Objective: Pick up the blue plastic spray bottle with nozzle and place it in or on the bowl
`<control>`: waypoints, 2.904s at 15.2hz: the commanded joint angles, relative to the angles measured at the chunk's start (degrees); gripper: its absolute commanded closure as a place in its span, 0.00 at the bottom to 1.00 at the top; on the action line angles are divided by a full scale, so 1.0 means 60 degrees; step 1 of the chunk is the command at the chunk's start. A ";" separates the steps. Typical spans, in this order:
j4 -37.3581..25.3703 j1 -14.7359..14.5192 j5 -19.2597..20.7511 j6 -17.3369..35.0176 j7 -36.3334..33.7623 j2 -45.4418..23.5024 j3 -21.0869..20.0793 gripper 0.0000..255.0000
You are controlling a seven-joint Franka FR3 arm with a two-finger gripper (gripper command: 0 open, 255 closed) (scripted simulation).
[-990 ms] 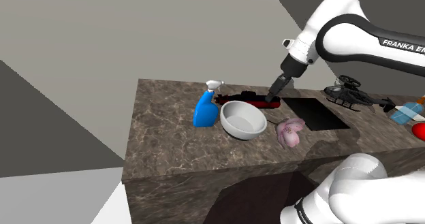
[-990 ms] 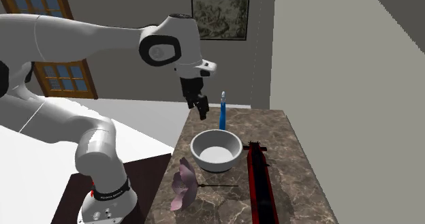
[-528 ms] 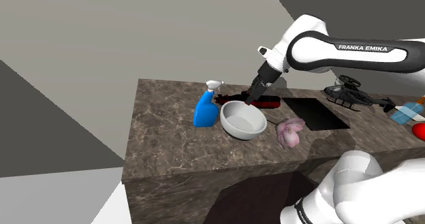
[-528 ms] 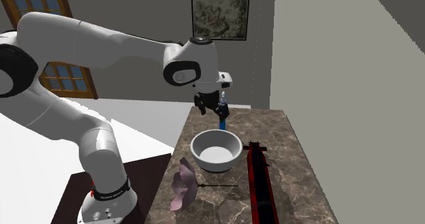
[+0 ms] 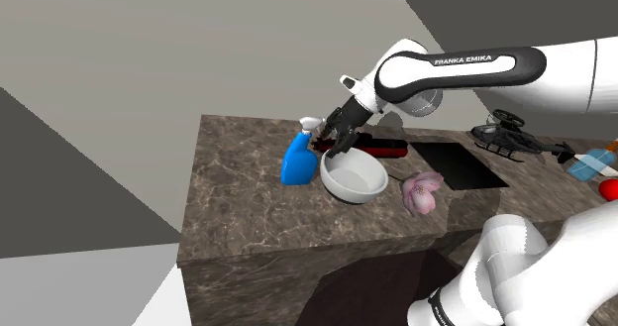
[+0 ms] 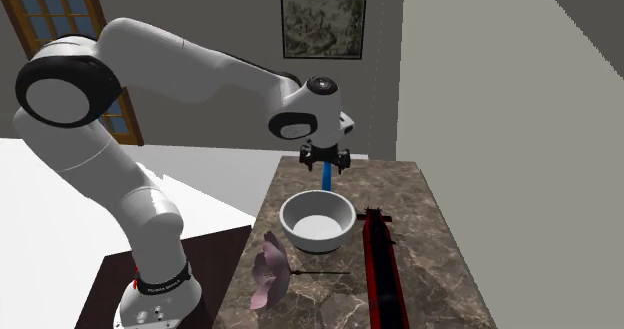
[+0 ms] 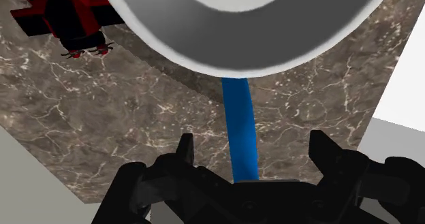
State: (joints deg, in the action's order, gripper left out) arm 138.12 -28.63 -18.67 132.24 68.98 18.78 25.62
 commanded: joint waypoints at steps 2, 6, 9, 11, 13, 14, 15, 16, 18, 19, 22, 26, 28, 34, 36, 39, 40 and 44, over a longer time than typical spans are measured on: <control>-0.0239 -0.0539 -0.0753 0.0268 0.1255 -0.0596 0.0295 0.00; -0.0132 -0.0730 -0.1164 0.0711 0.1525 -0.0994 0.0315 0.00; -0.0086 -0.0862 -0.1464 0.0983 0.1724 -0.1269 0.0330 0.00; -0.0085 -0.0861 -0.1464 0.0983 0.1724 -0.1269 0.0328 0.00; -0.0086 -0.0860 -0.1464 0.0983 0.1725 -0.1269 0.0328 0.00; -0.0086 -0.0860 -0.1464 0.0983 0.1725 -0.1269 0.0328 0.00; -0.0086 -0.0860 -0.1464 0.0983 0.1725 -0.1269 0.0328 0.00; -0.0085 -0.0860 -0.1462 0.0981 0.1722 -0.1267 0.0327 0.00; -0.0085 -0.0860 -0.1462 0.0981 0.1722 -0.1267 0.0327 1.00; -0.0085 -0.0860 -0.1462 0.0981 0.1723 -0.1267 0.0327 1.00; -0.0084 -0.0860 -0.1463 0.0982 0.1724 -0.1268 0.0328 1.00; -0.0086 -0.0860 -0.1464 0.0983 0.1725 -0.1269 0.0328 1.00; -0.0194 -0.0803 -0.1254 0.0776 0.1502 -0.1113 0.0278 1.00; -0.0578 -0.0650 -0.0733 0.0129 0.0916 -0.0710 0.0131 1.00; -0.0725 -0.0608 -0.0591 -0.0093 0.0745 -0.0596 0.0086 1.00; -0.0962 -0.0554 -0.0404 -0.0430 0.0505 -0.0443 0.0023 1.00; -0.1045 -0.0537 -0.0347 -0.0543 0.0430 -0.0397 0.0003 1.00; -0.1399 -0.0483 -0.0148 -0.1000 0.0150 -0.0237 -0.0070 1.00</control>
State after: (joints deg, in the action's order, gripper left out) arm 130.53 -31.63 -19.92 127.19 70.38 17.13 25.30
